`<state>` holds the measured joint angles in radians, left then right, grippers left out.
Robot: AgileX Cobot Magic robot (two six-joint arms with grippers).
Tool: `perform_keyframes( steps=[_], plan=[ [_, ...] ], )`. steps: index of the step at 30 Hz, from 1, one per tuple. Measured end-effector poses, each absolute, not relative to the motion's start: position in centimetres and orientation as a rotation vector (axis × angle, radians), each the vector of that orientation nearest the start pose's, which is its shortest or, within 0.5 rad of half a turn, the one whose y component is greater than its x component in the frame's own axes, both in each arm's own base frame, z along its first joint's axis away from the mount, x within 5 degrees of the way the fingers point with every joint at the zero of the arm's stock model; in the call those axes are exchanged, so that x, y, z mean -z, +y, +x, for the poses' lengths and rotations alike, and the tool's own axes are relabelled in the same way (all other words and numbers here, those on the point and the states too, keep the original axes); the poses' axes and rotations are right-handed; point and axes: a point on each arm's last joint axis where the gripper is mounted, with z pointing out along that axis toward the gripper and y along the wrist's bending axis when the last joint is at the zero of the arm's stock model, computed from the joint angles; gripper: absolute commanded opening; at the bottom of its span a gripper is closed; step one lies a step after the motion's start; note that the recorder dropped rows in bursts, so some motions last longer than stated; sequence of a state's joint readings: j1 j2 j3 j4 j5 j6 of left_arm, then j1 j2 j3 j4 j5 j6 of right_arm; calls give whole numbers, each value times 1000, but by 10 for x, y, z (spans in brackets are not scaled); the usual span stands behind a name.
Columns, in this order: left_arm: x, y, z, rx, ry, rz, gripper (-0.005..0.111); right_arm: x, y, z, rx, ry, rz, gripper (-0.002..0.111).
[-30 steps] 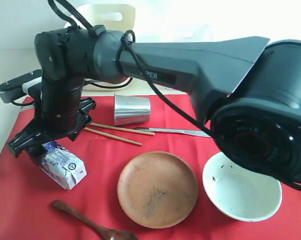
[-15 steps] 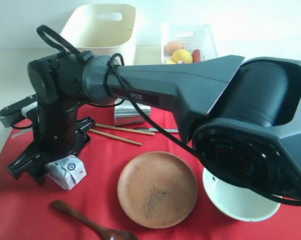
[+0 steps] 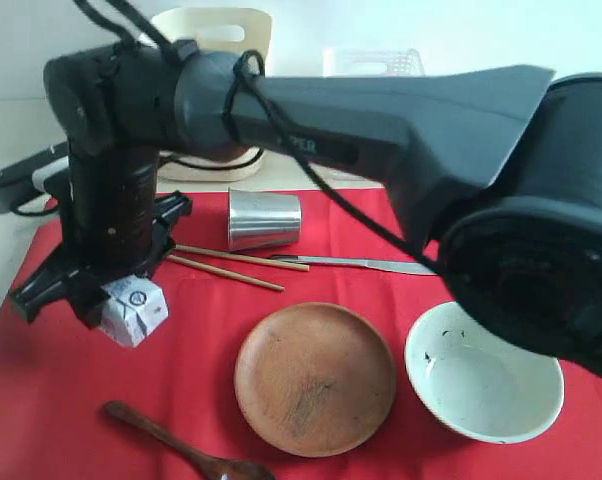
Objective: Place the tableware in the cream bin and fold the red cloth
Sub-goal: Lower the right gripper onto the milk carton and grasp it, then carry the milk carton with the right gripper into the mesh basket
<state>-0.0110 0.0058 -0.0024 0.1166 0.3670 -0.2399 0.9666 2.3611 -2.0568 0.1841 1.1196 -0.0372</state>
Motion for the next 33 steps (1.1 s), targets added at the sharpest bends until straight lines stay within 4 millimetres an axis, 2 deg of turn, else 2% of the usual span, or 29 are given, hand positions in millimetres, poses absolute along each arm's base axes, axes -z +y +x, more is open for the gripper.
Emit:
perform_keyframes(
  steps=[3, 7, 9, 14, 18, 19, 26, 33],
  plan=[
    [-181, 3, 53, 60, 1847, -140, 0, -215, 397, 292, -426, 2608, -1266, 0],
    [-181, 3, 53, 60, 1847, -140, 0, -252, 369, 314, -433, 2558, -1187, 0],
    [-181, 3, 53, 60, 1847, -140, 0, -276, 349, 324, -431, 2522, -1145, 0],
    [-181, 3, 53, 60, 1847, -140, 0, -308, 313, 342, -404, 2475, -1059, 0],
    [-181, 3, 53, 60, 1847, -140, 0, -321, 285, 359, -383, 2470, -987, 0],
    [-181, 3, 53, 60, 1847, -140, 0, -323, 272, 368, -372, 2478, -944, 0],
    [-181, 3, 53, 60, 1847, -140, 0, -324, 223, 400, -324, 2497, -792, 0],
    [-181, 3, 53, 60, 1847, -140, 0, -327, 179, 433, -285, 2426, -616, 0]
  ],
)
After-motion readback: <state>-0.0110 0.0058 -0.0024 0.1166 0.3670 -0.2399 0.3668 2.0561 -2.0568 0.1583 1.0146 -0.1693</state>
